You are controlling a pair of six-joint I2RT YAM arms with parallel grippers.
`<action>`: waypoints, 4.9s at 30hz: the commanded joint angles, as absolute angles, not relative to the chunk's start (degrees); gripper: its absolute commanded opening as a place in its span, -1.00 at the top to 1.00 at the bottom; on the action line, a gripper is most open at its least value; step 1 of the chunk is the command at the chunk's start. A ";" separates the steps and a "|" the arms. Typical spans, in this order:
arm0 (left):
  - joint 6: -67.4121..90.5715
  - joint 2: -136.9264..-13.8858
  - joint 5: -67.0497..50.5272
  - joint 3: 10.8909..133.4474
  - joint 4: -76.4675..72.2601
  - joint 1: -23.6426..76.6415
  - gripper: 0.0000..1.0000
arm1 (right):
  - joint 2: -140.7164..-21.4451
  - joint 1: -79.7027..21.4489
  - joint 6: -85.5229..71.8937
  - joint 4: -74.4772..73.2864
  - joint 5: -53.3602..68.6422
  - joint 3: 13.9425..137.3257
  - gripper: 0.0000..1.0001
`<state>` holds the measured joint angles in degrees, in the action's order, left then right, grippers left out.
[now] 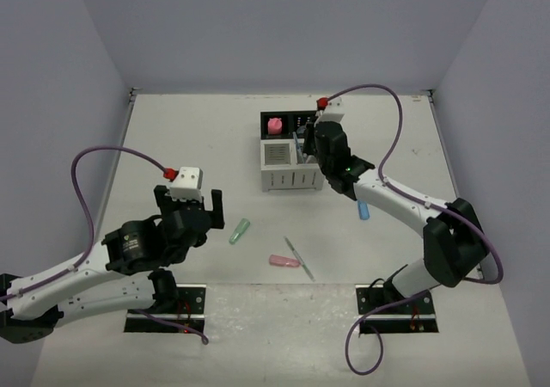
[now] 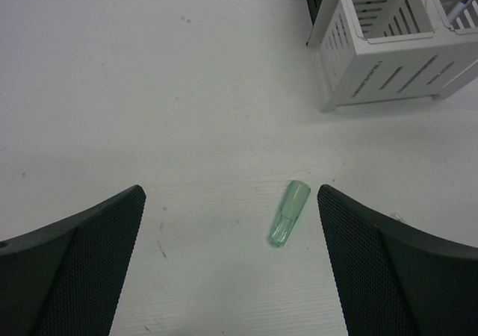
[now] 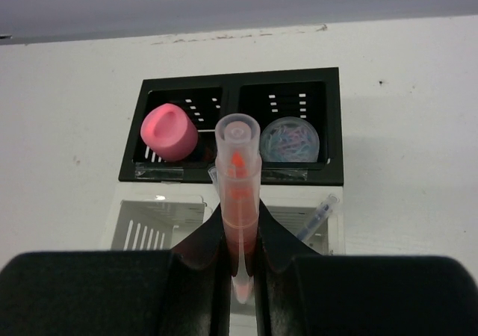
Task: Sort the stationery into containers
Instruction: Place the pen in the storage box, then pick up the pen from the corner of the board, then place the pen in the storage box, then move the stationery to the center of the board.
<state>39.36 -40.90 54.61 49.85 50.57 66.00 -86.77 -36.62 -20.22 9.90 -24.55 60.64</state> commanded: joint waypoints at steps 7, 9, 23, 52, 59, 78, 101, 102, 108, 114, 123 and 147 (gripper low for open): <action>36.34 -40.39 52.95 49.19 46.33 65.48 -1.00 | -86.70 -36.56 -18.94 21.55 -23.69 56.02 -0.07; 36.19 -40.04 52.80 49.12 46.12 65.48 -1.00 | -84.93 -36.56 -19.71 22.85 -23.34 53.90 -0.27; 36.79 -39.18 53.61 49.10 46.62 65.00 -1.00 | -66.67 -40.93 -21.39 1.68 -13.34 51.13 -0.37; 39.74 -44.11 54.85 50.10 48.79 60.47 -1.00 | -88.37 -66.97 -34.76 -34.93 -13.47 54.30 0.30; 39.46 -44.14 54.49 49.94 48.52 60.47 -1.00 | -96.01 -65.89 -32.71 -33.97 -12.97 57.13 0.35; 38.76 -42.98 53.88 49.83 47.86 60.43 -1.00 | -93.28 -63.11 -29.53 -34.77 -13.99 62.57 1.00; 38.03 -42.08 53.39 49.33 47.24 60.47 -1.00 | -72.91 -33.78 -8.89 46.07 -21.03 46.82 1.00; 37.84 -42.06 53.26 49.26 47.02 60.47 -1.00 | -74.03 -33.45 -8.84 47.05 -20.61 47.15 1.00; 37.18 -42.41 52.61 49.13 46.50 60.47 -1.00 | -80.53 -33.31 -11.64 55.89 -17.91 43.16 1.00; 36.65 -42.66 52.12 49.04 46.02 60.47 -1.00 | -83.31 -33.43 -14.87 58.50 -16.11 39.22 1.00; 36.39 -43.53 51.83 49.04 45.88 60.47 -1.00 | -81.53 -33.86 -15.15 55.94 -12.84 36.06 0.05; 35.16 -43.33 50.45 48.78 44.56 60.47 -1.00 | -67.86 -23.98 -33.05 -40.61 -16.69 49.13 -0.28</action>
